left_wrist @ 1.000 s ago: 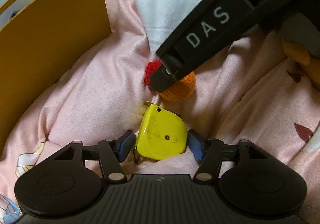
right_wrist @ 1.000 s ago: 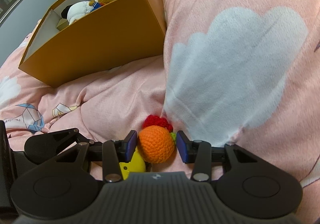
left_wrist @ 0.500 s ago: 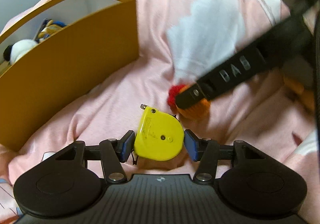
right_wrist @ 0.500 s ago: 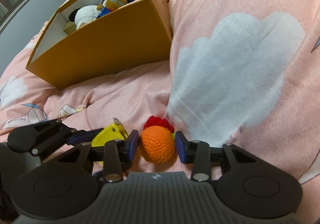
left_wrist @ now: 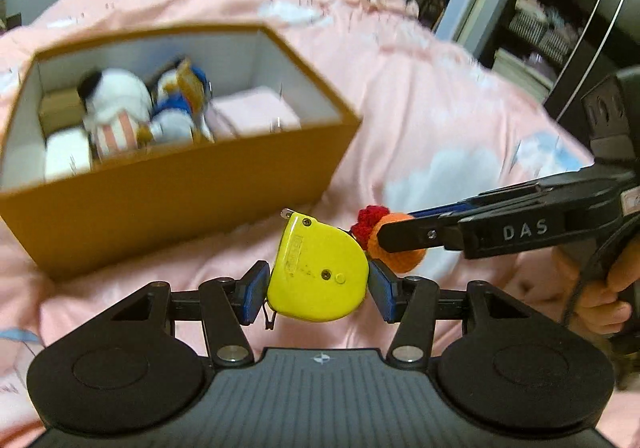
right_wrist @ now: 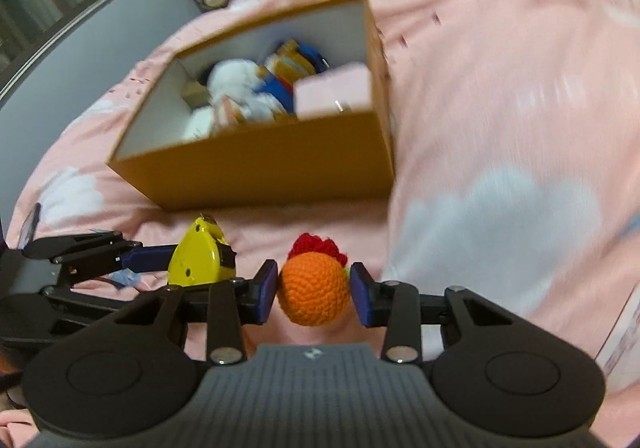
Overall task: Organize objects
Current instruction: 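Lift and carry the yellow tape measure and orange ball over the orange box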
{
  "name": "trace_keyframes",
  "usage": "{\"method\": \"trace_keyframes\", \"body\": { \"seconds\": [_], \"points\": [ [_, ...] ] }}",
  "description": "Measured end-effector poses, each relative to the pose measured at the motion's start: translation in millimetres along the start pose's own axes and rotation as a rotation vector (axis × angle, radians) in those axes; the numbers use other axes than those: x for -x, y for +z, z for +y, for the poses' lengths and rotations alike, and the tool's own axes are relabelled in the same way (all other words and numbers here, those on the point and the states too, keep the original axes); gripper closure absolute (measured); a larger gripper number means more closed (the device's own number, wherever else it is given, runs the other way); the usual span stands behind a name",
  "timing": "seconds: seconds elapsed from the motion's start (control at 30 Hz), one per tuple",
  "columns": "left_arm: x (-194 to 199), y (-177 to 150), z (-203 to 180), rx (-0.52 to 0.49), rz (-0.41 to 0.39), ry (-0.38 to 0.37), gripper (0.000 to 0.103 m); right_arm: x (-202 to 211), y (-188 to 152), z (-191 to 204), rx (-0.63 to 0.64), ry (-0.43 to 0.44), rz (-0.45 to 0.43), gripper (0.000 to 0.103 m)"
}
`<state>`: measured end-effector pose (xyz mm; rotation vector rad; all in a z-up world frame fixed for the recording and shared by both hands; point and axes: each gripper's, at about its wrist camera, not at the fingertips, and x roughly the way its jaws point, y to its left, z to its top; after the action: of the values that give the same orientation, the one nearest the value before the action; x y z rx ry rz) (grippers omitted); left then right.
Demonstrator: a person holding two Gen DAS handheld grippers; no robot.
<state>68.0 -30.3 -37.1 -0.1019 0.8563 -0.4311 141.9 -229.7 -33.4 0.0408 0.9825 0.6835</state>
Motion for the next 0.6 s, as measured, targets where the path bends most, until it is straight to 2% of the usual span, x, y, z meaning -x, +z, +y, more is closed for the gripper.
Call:
{"method": "trace_keyframes", "body": {
  "seconds": [0.17,0.3,0.47,0.6],
  "points": [
    [26,30,7,0.058,-0.097,-0.038,0.041,22,34,26,0.131,0.012,-0.074,0.062],
    [33,60,21,0.096,-0.148,-0.023,0.041,32,63,43,0.246,0.002,-0.128,0.062],
    [16,95,38,0.155,-0.192,0.035,0.041,24,99,61,0.391,-0.034,-0.182,0.062],
    [-10,116,56,0.201,-0.220,0.069,0.041,0,126,67,0.491,-0.102,-0.191,0.062]
  ]
}}
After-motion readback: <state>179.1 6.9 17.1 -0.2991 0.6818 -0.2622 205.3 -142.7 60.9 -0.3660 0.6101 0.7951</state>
